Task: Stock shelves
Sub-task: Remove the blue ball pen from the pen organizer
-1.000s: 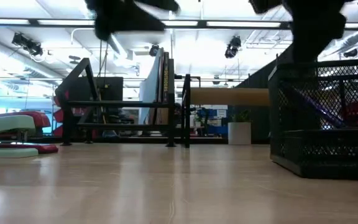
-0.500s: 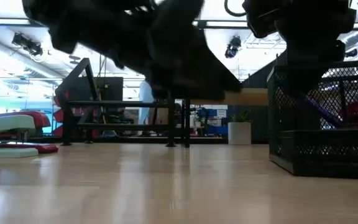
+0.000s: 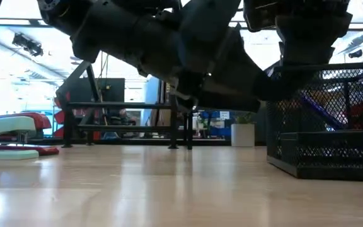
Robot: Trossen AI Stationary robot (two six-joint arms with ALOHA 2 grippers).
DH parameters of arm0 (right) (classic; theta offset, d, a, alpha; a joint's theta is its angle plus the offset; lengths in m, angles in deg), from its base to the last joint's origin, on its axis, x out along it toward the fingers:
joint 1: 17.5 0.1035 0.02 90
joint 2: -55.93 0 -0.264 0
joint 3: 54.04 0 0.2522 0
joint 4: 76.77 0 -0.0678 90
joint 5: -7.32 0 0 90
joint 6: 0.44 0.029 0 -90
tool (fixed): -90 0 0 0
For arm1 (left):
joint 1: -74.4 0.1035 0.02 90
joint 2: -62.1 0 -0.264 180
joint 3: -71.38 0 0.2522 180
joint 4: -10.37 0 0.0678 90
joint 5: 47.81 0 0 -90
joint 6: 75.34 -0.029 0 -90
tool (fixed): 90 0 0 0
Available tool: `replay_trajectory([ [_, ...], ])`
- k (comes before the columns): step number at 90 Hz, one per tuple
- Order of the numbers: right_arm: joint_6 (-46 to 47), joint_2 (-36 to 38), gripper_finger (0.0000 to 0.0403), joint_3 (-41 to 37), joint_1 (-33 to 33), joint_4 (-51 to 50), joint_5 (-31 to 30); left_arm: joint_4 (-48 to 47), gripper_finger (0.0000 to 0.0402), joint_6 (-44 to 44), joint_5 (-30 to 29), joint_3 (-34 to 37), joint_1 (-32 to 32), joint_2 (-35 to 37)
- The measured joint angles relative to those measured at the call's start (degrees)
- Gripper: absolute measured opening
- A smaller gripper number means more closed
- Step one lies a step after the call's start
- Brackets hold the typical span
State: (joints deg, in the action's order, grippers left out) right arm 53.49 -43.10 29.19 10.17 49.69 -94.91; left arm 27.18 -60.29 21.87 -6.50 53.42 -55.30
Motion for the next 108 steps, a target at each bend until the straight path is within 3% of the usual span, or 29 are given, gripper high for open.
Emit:
replay_trajectory([
  [29, -0.29, 5.23, 0.0003, 5.82, 2.54, -3.42, 0.03, -1.74, 0.0213, 0.15, -2.57, 0.13, -0.01, -0.01],
  [43, -1.58, 9.32, 0.0001, 9.17, 3.49, -4.79, -3.28, -1.88, 0.0213, 0.15, -2.57, 0.13, -0.01, -0.01],
  [64, -4.3, 14.21, 0.0001, 11.96, 1.51, -26.68, -6.96, -3.47, 0.0213, 0.18, -3.01, 0.13, -0.01, -0.01],
  [73, -9.65, 14.6, 0.0001, 9.51, -1.77, -33.99, -6.03, -3.85, 0.0213, 0.19, -3.5, 0.13, -0.01, -0.01],
  [89, -19.98, 14.2, 0.0007, -0.87, -7.29, -29.91, 4.21, -4.25, 0.0214, 0.34, -3.84, 0.13, -0.01, -0.01],
  [108, -24.06, 14.05, 0.0064, -6.93, -8.6, -29.69, 7.21, -6.03, 0.0213, 2.06, -4.1, 0.15, -0.05, -0.01],
])
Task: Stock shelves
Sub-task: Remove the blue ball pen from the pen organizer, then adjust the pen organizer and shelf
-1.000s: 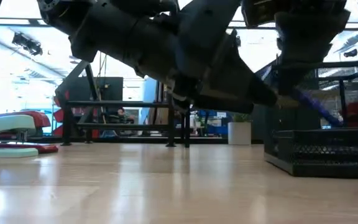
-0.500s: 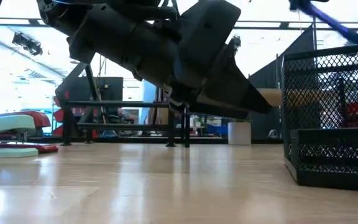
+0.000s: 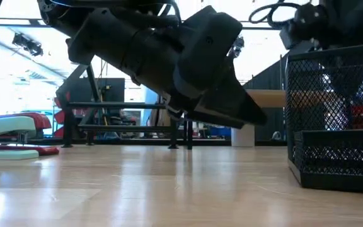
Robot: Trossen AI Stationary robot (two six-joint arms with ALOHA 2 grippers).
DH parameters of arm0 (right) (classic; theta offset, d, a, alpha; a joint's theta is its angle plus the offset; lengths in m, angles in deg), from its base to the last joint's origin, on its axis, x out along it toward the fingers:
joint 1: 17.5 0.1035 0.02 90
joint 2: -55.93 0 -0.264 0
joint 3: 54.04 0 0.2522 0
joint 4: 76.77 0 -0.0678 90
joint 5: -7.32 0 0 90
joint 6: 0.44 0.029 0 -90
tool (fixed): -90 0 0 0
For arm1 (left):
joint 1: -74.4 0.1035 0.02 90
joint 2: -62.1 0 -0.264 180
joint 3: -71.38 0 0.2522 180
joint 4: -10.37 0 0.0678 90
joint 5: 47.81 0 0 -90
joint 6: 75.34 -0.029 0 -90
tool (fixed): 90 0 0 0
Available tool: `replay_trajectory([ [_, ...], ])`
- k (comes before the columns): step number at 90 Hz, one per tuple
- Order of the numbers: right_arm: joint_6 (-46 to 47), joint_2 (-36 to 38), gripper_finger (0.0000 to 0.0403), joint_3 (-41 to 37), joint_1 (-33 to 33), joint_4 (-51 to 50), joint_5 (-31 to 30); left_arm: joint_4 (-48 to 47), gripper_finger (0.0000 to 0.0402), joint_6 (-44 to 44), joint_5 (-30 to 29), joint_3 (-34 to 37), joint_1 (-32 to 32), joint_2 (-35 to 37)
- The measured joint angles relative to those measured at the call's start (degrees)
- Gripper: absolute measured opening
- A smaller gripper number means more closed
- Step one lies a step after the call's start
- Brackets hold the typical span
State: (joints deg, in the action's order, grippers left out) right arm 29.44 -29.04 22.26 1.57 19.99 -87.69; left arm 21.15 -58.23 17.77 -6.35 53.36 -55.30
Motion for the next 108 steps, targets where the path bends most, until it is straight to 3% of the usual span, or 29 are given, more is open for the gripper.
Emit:
replay_trajectory([
  [17, 2.23, 0.06, 0.0137, 1.64, 0.12, -4.31, 0.21, -0.05, 0.0213, 0.09, -0.47, 0.0, -0.09, 0.0],
  [30, 9.91, 2.05, 0.0167, 2.82, 4.41, -5.63, -5.15, -0.08, 0.0213, 2.09, 1.74, 0.0, -0.89, 0.0],
  [41, 18.56, 5.06, 0.017, 2.82, 12.19, -3.31, -10.98, -0.05, 0.0213, 7.22, 5.65, -0.06, -1.72, 0.0],
  [52, 27.46, 7.15, 0.0163, 2.82, 19.55, 0.15, -18.36, -0.01, 0.0213, 9.25, 5.46, -1.77, -1.86, -0.98],
  [71, 32.82, 8.51, 0.0149, 2.82, 25.07, 5.79, -24.37, -2.07, 0.0214, 5.02, 7.23, -13.21, -1.03, -7.26],
  [81, 32.98, 9.4, 0.0143, 2.82, 24.67, 6.43, -24.59, -14.26, 0.0213, 2.49, 7.14, -19.76, -1.12, -8.35],
  [90, 33.13, 10.78, 0.0136, 2.82, 21.48, 6.58, -27.97, -27.27, 0.0213, 1.34, 3.63, -25.19, -1.53, -7.13],
  [100, 30.18, 13.25, 0.0124, 2.85, 12.66, 6.0, -32.8, -41.38, 0.0213, 1.54, -4.18, -30.43, -2.61, -5.19],
  [108, 20.42, 14.69, 0.011, 2.87, 0.61, 6.73, -32.69, -55.42, 0.0213, 4.71, -12.39, -34.42, -4.28, -3.56],
])
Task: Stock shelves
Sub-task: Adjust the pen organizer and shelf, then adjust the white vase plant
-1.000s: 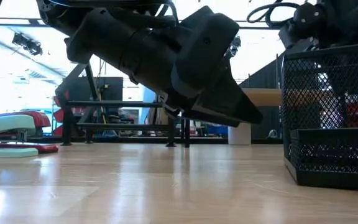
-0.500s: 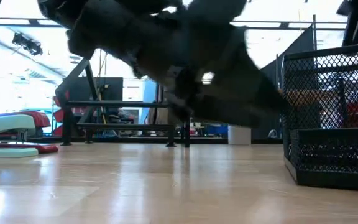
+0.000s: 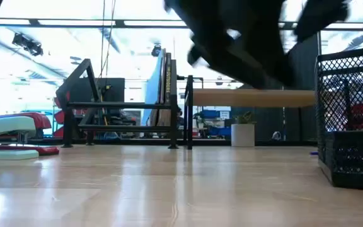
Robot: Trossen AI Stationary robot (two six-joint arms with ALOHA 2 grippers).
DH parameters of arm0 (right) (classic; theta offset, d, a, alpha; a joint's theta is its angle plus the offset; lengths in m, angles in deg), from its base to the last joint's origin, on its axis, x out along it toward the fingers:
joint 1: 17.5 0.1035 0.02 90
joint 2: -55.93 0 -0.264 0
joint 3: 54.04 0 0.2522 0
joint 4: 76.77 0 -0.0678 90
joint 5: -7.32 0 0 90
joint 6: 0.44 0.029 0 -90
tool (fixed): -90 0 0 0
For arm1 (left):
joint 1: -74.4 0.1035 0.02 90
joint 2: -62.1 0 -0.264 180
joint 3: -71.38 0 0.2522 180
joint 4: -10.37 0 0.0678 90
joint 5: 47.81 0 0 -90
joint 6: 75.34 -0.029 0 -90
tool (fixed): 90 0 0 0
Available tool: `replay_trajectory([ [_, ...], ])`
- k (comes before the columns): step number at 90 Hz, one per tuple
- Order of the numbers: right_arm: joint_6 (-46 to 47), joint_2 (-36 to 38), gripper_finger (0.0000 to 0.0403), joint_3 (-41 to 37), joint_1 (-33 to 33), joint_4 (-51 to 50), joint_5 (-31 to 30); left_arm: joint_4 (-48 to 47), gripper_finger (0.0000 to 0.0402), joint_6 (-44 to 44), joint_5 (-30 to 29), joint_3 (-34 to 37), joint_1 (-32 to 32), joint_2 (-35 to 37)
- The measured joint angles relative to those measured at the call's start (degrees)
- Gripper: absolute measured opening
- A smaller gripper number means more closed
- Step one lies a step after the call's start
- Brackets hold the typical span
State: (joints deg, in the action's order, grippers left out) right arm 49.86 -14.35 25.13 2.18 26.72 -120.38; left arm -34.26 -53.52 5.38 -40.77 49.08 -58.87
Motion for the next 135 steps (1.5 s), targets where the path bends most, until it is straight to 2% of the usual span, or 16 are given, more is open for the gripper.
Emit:
replay_trajectory([
  [8, -12.96, 0.25, 0.009, 0.0, -14.84, 3.38, 4.15, -15.89, 0.0213, 8.07, -8.71, -3.1, -1.96, 1.79],
  [14, -22.6, -0.37, 0.0075, 0.0, -26.18, 7.73, 8.79, -26.99, 0.0213, 15.5, -13.09, -4.78, -3.18, 3.09],
  [26, -37.2, -3.68, 0.005, 0.0, -45.31, 16.9, 18.58, -41.34, 0.0214, 28.02, -15.02, -6.42, -4.74, 5.37],
  [36, -41.81, -7.38, 0.0033, 0.02, -54.54, 18.17, 30.2, -45.15, 0.0213, 31.09, -15.48, -6.56, -5.18, 7.12],
  [41, -43.18, -9.47, 0.0026, 0.0, -56.13, 16.1, 34.28, -46.18, 0.0213, 31.28, -15.68, -6.56, -5.22, 7.6],
  [50, -44.33, -11.55, 0.0021, 0.58, -55.43, 13.67, 35.85, -48.43, 0.0213, 31.19, -16.97, -6.56, -5.01, 8.39],
  [58, -42.82, -11.11, 0.002, 0.6, -51.94, 10.46, 36.75, -51.76, 0.0213, 31.23, -19.28, -6.56, -4.6, 9.23],
  [68, -36.06, -7.84, 0.002, 0.77, -46.09, 5.62, 39.79, -56.4, 0.0213, 32.56, -20.96, -6.56, -3.93, 10.98],
  [75, -31.48, -5.36, 0.002, 1.32, -42.6, 3.94, 39.05, -59.47, 0.0214, 34.36, -22.66, -6.56, -3.87, 12.32],
  [84, -29.96, -2.03, 0.002, 4.46, -40.32, 6.99, 35.9, -58.78, 0.0214, 33.13, -25.14, -6.47, -3.93, 14.53],
  [99, -33.85, -3.37, 0.002, 12.27, -44.62, 13.71, 34.84, -58.8, 0.0213, 33.36, -29.02, -6.49, -3.91, 16.93],
  [110, -40.96, -11.13, 0.002, 20.34, -52.61, 14.73, 36.09, -58.71, 0.0213, 33.73, -30.26, -6.49, -2.96, 18.56],
  [126, -50.76, -29.69, 0.0021, 35.77, -64.15, 11.98, 37.5, -58.9, 0.0213, 32.35, -30.69, -6.49, -0.73, 19.04],
  [135, -53.57, -40.95, 0.002, 45.67, -69.64, 6.57, 37.27, -59.06, 0.0213, 32.35, -30.27, -6.49, 0.5, 19.12],
])
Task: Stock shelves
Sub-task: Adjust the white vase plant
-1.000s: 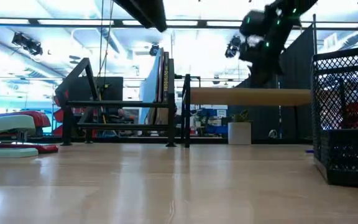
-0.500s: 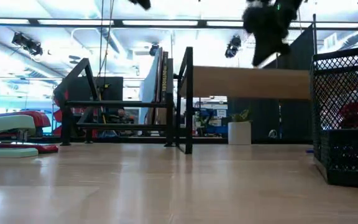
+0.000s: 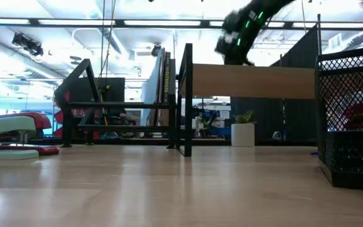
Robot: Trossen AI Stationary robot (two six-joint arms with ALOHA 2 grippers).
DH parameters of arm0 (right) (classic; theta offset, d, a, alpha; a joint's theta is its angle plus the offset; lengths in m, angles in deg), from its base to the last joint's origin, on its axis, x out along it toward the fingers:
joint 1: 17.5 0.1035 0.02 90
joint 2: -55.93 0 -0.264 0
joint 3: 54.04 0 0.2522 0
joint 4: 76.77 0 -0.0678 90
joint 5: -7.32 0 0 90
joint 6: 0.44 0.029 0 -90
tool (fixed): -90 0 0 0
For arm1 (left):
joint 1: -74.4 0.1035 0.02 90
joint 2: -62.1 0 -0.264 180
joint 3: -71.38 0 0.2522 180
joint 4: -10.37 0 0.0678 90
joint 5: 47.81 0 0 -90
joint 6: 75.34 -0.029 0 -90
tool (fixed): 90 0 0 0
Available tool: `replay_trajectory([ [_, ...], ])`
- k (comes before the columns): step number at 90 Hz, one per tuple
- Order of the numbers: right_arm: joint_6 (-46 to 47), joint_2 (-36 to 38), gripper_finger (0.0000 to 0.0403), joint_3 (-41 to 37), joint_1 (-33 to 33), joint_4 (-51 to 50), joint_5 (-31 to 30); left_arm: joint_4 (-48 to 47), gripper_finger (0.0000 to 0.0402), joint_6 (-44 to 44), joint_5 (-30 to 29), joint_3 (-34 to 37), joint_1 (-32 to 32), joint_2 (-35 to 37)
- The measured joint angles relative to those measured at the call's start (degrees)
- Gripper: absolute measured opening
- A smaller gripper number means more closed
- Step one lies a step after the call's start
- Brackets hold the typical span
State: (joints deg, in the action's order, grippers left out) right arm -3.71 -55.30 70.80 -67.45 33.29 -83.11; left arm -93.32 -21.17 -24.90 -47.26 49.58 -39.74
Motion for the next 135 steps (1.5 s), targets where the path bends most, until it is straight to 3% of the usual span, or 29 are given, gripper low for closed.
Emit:
replay_trajectory([
  [16, -2.97, -16.94, 0.002, 15.73, -5.84, -14.08, 0.0, 0.0, 0.0213, -0.16, 1.75, 0.02, 1.63, 0.0],
  [31, -5.72, -25.63, 0.0008, 22.06, -6.37, -24.8, 1.7, 0.18, 0.0213, -1.44, 1.89, 0.07, 2.27, 0.0],
  [53, -7.14, -27.53, 0.0001, 21.76, -4.84, -26.2, 3.98, 0.2, 0.0214, -1.44, 1.16, 0.09, 2.34, 0.0],
  [73, -7.42, -27.51, 0.0, 21.63, -3.75, -32.91, 15.59, 0.31, 0.0213, -1.44, 0.74, 0.1, 2.34, 0.0],
  [89, -7.73, -25.97, 0.0, 21.15, -1.06, -33.97, 18.31, 0.41, 0.0213, -1.42, 1.26, 0.11, 2.33, 0.0],
  [96, -8.89, -24.78, 0.0, 21.15, 0.17, -33.74, 15.52, 0.46, 0.0213, -1.42, 1.81, 0.11, 2.32, 0.0],
  [113, -3.57, -25.05, 0.0, 21.15, 1.05, -32.25, -2.56, 0.81, 0.0213, -1.42, 1.85, 0.11, 2.27, -0.02],
  [135, -4.29, -26.41, 0.0, 20.24, 0.51, -33.46, 3.93, 1.96, 0.0213, -1.42, 2.11, 0.11, 2.23, -0.03],
])
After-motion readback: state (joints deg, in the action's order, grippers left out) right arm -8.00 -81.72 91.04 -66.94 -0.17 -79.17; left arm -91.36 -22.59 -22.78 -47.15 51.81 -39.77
